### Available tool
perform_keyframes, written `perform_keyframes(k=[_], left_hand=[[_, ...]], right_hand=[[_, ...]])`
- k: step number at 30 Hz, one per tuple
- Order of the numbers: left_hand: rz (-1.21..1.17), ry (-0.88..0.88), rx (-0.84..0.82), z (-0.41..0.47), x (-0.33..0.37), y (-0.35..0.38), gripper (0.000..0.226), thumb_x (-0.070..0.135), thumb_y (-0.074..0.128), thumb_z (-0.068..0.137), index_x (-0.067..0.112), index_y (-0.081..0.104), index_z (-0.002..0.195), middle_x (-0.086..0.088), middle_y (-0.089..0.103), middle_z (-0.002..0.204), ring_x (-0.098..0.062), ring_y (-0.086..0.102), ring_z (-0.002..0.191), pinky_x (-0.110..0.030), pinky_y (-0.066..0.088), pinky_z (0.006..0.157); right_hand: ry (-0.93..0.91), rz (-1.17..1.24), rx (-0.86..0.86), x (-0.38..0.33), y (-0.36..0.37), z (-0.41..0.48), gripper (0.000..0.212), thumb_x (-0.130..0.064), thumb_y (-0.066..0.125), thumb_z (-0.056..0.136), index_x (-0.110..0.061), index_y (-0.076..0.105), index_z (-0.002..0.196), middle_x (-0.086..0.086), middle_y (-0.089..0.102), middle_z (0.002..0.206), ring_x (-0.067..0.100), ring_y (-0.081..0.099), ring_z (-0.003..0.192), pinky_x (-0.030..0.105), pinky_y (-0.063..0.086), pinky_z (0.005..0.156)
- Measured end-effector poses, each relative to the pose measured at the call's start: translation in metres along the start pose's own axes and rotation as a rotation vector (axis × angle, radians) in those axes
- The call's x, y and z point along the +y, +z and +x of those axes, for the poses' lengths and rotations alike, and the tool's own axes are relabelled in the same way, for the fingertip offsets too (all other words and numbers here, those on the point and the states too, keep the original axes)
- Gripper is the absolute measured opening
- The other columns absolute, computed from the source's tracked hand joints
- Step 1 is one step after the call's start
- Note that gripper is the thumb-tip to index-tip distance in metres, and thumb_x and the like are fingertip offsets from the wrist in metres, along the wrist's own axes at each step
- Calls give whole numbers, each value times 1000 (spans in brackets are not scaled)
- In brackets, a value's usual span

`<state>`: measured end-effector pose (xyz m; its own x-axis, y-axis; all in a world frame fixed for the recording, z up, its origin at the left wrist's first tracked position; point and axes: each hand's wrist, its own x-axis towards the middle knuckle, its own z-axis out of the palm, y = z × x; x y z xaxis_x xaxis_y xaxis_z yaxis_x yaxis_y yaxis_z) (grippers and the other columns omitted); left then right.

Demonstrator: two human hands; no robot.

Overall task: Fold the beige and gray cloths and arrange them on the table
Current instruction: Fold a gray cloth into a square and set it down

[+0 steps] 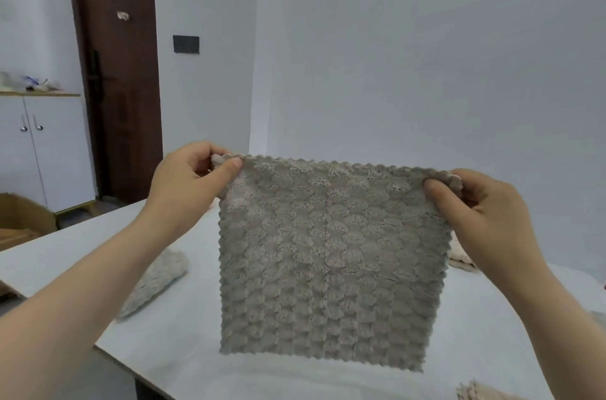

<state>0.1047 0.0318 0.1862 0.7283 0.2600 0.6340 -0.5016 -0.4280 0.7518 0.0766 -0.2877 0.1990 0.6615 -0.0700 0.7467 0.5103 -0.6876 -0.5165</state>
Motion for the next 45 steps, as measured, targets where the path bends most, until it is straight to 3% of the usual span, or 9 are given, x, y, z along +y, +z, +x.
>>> perform_keyframes(k=[3,12,18,22,26,31,36,40,45], left_hand=[[-83,-23,37,6,3,5,14,21,67,86,7,66,85,10,55,48,-5,47,40,-14,43,44],[-166,-215,29,2,-16,26,13,18,69,85,12,66,74,4,41,49,-3,37,35,-11,37,38],[-260,-336,-16,-6,-21,36,14,19,68,85,8,64,76,11,42,41,-3,39,34,-13,41,40],[-413,-369,-67,-15,-9,43,12,19,66,86,7,66,86,10,46,51,-4,45,40,-14,47,47],[-505,-351,-140,-26,2,48,12,15,63,88,4,67,89,6,51,60,-8,51,49,-17,51,57],[-521,-337,-160,-37,14,56,11,18,65,85,10,73,84,0,57,62,-10,56,52,-20,53,63],[-539,-363,-144,-43,22,59,12,18,67,84,13,75,77,1,60,56,-10,59,51,-22,55,63],[-562,-380,-169,-47,25,60,14,15,64,86,14,77,79,-2,64,58,-11,62,56,-27,58,70],[-527,-335,-214,-53,28,58,17,12,62,88,15,78,85,-4,63,61,-10,61,60,-25,58,71]], right_hand=[[5,47,77,-1,5,4,40,-23,63,90,-4,42,61,-7,30,50,11,28,49,22,21,48],[240,129,25,27,31,4,45,-34,66,87,8,56,74,11,41,56,19,37,52,30,33,57],[302,196,44,27,38,-3,41,-30,67,87,5,55,69,11,45,51,17,40,43,28,38,53],[306,287,40,11,37,-9,36,-27,67,87,3,58,70,9,50,50,11,43,37,22,42,45],[281,356,-9,-9,40,-17,31,-25,67,87,0,60,69,8,53,50,10,45,38,13,41,41],[248,385,-68,-24,47,-21,27,-23,68,87,-5,61,68,21,59,62,15,50,46,13,43,44],[309,491,-113,-33,53,-24,18,-21,69,85,-8,64,74,4,70,65,17,61,52,22,51,53],[328,566,-110,-34,59,-26,19,-11,69,83,-5,55,72,-16,73,98,18,57,57,20,50,53],[240,582,-143,-37,65,-28,21,-12,65,77,-8,51,62,-8,75,89,12,66,75,23,51,61]])
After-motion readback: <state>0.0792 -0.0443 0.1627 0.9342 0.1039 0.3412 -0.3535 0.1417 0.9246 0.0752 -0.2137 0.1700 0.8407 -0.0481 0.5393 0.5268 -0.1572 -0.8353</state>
